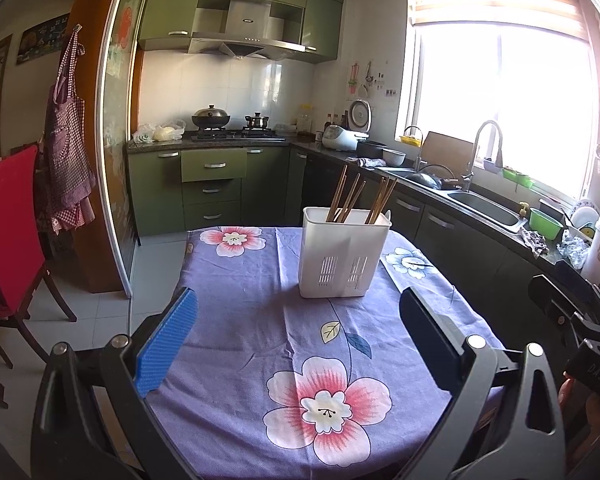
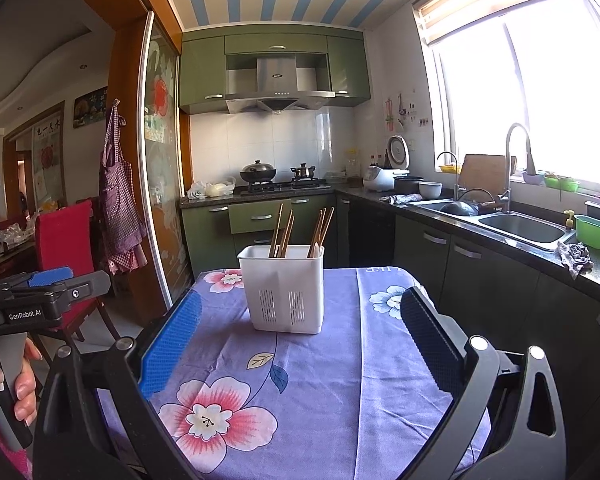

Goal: Organize utensils

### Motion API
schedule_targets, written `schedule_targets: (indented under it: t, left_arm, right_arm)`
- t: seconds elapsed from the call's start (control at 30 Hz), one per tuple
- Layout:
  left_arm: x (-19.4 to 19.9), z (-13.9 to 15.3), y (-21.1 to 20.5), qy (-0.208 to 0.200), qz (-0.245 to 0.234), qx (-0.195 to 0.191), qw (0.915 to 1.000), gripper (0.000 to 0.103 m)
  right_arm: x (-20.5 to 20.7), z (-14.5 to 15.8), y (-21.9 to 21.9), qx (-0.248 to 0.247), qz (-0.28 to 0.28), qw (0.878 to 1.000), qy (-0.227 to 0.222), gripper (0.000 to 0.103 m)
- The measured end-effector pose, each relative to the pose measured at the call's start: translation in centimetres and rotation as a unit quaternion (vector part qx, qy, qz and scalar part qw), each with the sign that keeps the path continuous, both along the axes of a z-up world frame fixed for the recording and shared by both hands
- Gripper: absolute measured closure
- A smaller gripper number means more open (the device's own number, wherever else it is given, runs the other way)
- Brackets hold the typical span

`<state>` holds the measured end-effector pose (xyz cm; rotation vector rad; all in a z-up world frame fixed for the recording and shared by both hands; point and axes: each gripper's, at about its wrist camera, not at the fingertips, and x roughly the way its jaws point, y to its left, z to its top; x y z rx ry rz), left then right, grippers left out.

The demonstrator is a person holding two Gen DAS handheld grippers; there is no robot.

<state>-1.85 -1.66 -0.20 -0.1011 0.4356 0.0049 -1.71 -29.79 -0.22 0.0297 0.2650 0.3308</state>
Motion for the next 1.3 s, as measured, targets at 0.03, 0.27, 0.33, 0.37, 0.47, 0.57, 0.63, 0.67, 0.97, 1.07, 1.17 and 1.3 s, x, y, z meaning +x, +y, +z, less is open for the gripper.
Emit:
schedule_targets:
  t: [0.03,0.27,0.33,0.37,0.47,0.57,0.63,0.67,0.97,1.07,1.17,1.3]
  left_arm:
    - [-0.05,0.04,-0.10,-0.001,0.000,0.001,1.0000,0.007]
    - [-0.16,0.07,-0.27,-0.002,0.000,0.002,1.0000,0.007]
    - [-0.14,0.09,-0.35,-0.001,-0.001,0.003,1.0000,0.007]
    - [-0.14,0.12,-0.42,-0.001,-0.001,0.003,1.0000,0.007]
    - [-0.14,0.14,-0.44,-0.001,-0.001,0.002,1.0000,0.007]
    - [-0.13,0.16,-0.47,-0.002,0.000,0.002,1.0000,0.007]
    - [-0.14,0.16,-0.46,-0.002,0.001,0.001,1.0000,0.007]
    - [-0.18,0.16,-0.46,-0.002,0.001,0.001,1.0000,0.007]
    - [-0.39,0.17,-0.32,-0.004,0.000,-0.002,1.0000,0.007]
    - [-0.33,0.16,-0.29,-0.001,0.003,-0.002,1.0000,0.007]
    - [-0.27,0.08,-0.18,0.000,0.007,-0.004,1.0000,0.007]
    - [-0.11,0.13,0.09,0.003,0.008,-0.012,0.9999,0.007]
  right_arm:
    - [-0.02,0.00,0.01,0.000,0.000,1.000,0.000,0.005]
    - [-0.20,0.08,0.07,0.002,-0.001,1.000,-0.001,0.005]
    - [-0.19,0.02,0.07,0.002,-0.001,1.000,0.000,0.005]
    - [-0.23,0.05,0.09,0.002,0.000,1.000,0.000,0.005]
    - [-0.23,0.04,0.10,0.002,0.000,1.000,0.000,0.005]
    - [-0.22,0.02,0.10,0.001,-0.001,1.000,0.000,0.005]
    - [-0.25,-0.03,0.13,0.001,0.000,1.000,0.000,0.005]
    - [-0.23,-0.01,0.16,0.001,0.000,1.000,0.001,0.005]
    - [-0.33,-0.12,0.32,-0.002,0.001,1.000,0.001,0.005]
    - [-0.36,-0.17,0.34,-0.003,0.003,1.000,0.002,0.005]
    - [-0.40,-0.14,0.39,-0.003,0.004,1.000,0.002,0.005]
    - [-0.27,-0.22,0.45,-0.005,0.004,1.000,0.004,0.005]
